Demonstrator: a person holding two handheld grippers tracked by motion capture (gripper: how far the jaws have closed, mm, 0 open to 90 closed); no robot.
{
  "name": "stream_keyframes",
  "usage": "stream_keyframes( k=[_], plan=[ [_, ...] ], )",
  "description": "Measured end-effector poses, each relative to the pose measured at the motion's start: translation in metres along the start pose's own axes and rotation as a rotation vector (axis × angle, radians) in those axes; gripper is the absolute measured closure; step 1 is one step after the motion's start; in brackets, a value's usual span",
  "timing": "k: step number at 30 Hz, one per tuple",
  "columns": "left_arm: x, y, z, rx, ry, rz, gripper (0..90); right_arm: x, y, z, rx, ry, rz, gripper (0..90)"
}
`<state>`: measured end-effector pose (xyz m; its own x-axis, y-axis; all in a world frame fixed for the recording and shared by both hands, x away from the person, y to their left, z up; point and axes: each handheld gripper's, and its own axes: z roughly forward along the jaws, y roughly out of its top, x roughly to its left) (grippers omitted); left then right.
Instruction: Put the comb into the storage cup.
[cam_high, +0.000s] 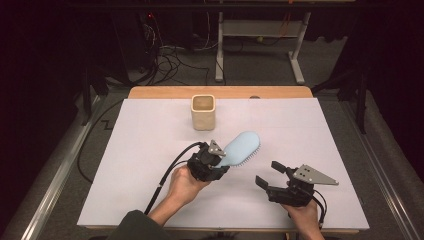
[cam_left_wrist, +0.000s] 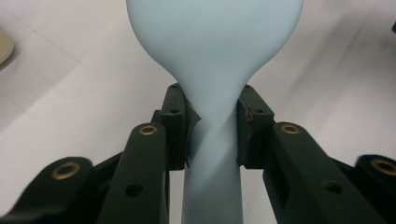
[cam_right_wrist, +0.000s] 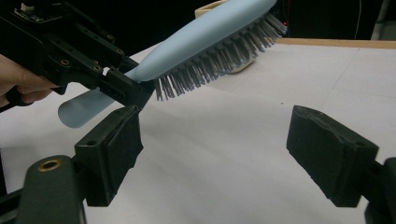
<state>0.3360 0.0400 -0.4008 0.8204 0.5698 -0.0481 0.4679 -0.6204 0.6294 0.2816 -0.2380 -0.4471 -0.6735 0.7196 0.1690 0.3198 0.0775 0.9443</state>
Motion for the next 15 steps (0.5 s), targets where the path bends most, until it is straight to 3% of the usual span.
stream_keyframes(
  k=[7, 15],
  plan=[
    [-0.005, 0.001, 0.002, 0.001, -0.003, 0.004, 69.2, 0.002, 0.003, 0.008, 0.012, 0.021, 0.012, 18.3],
    [-0.008, -0.002, 0.000, -0.001, 0.006, 0.019, 69.2, 0.008, 0.015, 0.032, 0.049, 0.071, 0.031, 17.5]
  ],
)
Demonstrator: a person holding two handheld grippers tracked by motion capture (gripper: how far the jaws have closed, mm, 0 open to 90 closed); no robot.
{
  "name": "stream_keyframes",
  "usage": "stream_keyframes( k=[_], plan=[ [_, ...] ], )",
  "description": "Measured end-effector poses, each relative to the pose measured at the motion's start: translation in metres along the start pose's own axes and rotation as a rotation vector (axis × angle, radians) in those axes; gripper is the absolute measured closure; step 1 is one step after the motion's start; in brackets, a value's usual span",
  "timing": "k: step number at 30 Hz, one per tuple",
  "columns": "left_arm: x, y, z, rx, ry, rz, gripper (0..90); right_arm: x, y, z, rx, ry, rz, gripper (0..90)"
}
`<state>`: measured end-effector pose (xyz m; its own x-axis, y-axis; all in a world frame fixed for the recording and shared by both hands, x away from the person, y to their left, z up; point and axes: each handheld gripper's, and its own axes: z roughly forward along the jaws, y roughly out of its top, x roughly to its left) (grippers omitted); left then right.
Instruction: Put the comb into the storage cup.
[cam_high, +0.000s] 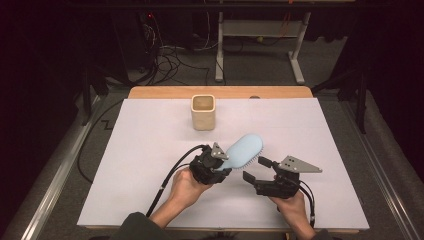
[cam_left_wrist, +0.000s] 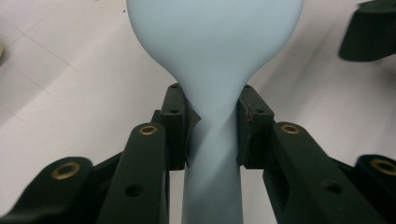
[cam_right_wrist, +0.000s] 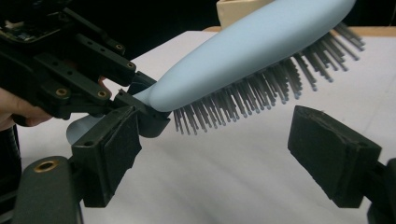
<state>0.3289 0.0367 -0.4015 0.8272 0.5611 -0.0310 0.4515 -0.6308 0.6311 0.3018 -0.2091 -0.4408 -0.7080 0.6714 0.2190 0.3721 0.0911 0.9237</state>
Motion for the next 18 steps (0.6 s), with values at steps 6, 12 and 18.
stream_keyframes(
  k=[6, 12, 18],
  plan=[
    [0.001, -0.005, -0.003, 0.000, 0.005, 0.002, 69.2, 0.002, 0.004, 0.019, 0.039, 0.045, 0.049, 16.9],
    [0.000, -0.007, -0.004, -0.005, 0.004, 0.001, 69.2, 0.004, 0.008, 0.030, 0.051, 0.058, 0.079, 16.9],
    [0.000, -0.007, -0.005, -0.013, 0.003, -0.001, 69.2, 0.003, 0.013, 0.037, 0.045, 0.052, 0.100, 16.7]
  ],
)
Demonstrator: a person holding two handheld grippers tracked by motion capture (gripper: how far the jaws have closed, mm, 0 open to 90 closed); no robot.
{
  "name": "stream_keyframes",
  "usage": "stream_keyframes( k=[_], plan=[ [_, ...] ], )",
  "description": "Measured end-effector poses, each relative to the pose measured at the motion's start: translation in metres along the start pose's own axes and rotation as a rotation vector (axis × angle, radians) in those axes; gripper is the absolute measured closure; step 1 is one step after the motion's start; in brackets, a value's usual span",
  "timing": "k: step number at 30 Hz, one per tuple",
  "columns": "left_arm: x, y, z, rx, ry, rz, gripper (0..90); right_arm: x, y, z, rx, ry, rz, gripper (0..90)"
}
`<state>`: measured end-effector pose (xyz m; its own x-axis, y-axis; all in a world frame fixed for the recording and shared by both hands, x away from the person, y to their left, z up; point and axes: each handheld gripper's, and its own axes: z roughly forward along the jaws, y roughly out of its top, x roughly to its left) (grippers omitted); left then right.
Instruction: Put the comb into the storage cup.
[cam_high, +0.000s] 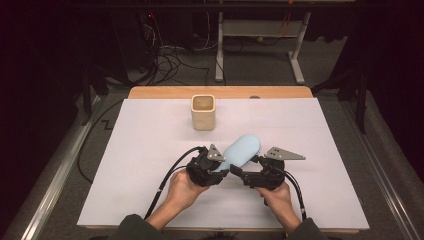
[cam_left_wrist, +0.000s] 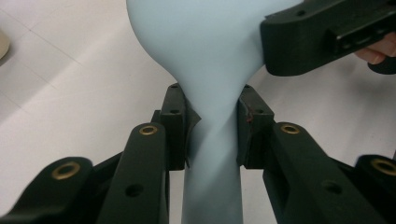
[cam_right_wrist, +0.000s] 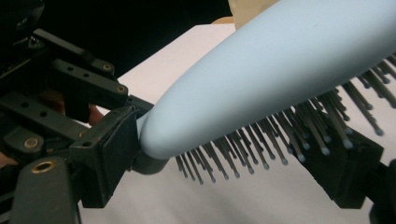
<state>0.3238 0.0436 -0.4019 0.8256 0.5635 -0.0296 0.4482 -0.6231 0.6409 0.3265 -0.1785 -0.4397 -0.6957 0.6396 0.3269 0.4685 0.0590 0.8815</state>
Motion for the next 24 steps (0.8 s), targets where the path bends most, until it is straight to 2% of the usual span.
stream_keyframes(
  k=[8, 13, 18, 24],
  plan=[
    [0.001, 0.000, -0.001, -0.006, 0.000, -0.003, 69.2, 0.002, 0.003, 0.009, -0.014, 0.005, 0.016, 16.1],
    [-0.001, 0.001, 0.000, -0.007, -0.010, 0.003, 69.2, 0.001, 0.005, 0.013, -0.021, 0.017, 0.043, 16.8],
    [-0.003, 0.003, 0.000, -0.009, -0.004, 0.010, 69.2, 0.003, 0.006, 0.017, -0.022, 0.003, 0.038, 17.3],
    [-0.003, 0.003, -0.001, -0.013, -0.002, 0.008, 69.2, 0.002, 0.010, 0.015, -0.015, 0.022, 0.031, 21.1]
  ],
)
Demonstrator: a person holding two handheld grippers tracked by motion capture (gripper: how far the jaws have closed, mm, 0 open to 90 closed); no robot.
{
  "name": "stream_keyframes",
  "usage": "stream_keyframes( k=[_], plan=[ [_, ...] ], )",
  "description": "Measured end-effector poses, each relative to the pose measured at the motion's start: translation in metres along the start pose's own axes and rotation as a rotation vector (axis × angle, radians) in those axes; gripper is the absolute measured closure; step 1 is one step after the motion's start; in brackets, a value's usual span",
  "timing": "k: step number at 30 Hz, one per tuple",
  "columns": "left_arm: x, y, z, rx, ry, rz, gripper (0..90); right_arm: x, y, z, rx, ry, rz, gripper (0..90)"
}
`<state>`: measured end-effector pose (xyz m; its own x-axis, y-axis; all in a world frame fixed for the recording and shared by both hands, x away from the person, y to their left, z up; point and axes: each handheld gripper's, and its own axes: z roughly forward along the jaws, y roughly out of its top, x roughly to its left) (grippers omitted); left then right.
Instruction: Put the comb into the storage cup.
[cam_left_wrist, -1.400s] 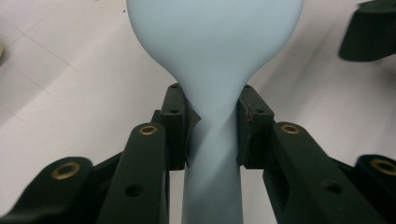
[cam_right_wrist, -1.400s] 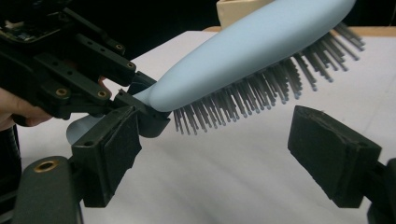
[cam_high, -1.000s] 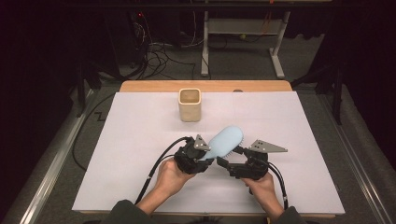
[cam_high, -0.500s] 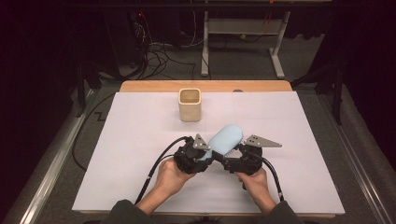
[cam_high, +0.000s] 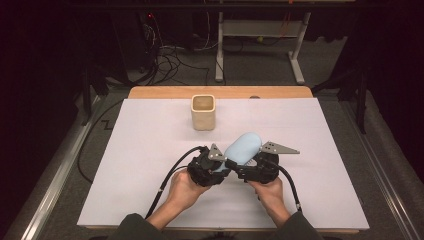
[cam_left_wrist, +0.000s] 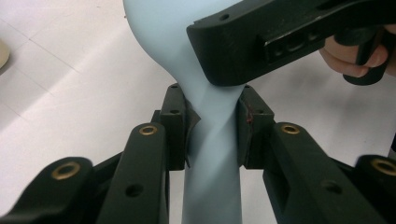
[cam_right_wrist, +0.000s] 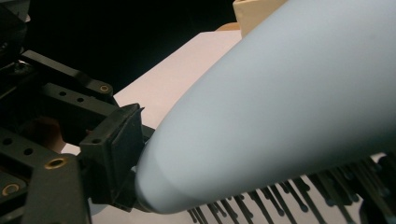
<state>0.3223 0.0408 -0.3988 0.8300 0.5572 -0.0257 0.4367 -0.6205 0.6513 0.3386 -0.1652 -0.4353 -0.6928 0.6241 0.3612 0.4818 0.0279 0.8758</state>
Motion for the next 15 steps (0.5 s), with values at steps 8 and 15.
stream_keyframes(
  k=[8, 15],
  plan=[
    [0.001, 0.000, -0.001, -0.001, 0.007, 0.005, 69.2, -0.004, 0.007, -0.002, 0.042, 0.057, 0.069, 32.2],
    [0.002, 0.000, -0.003, -0.004, 0.006, 0.006, 69.2, -0.004, 0.012, -0.002, 0.074, 0.083, 0.093, 37.2]
  ],
)
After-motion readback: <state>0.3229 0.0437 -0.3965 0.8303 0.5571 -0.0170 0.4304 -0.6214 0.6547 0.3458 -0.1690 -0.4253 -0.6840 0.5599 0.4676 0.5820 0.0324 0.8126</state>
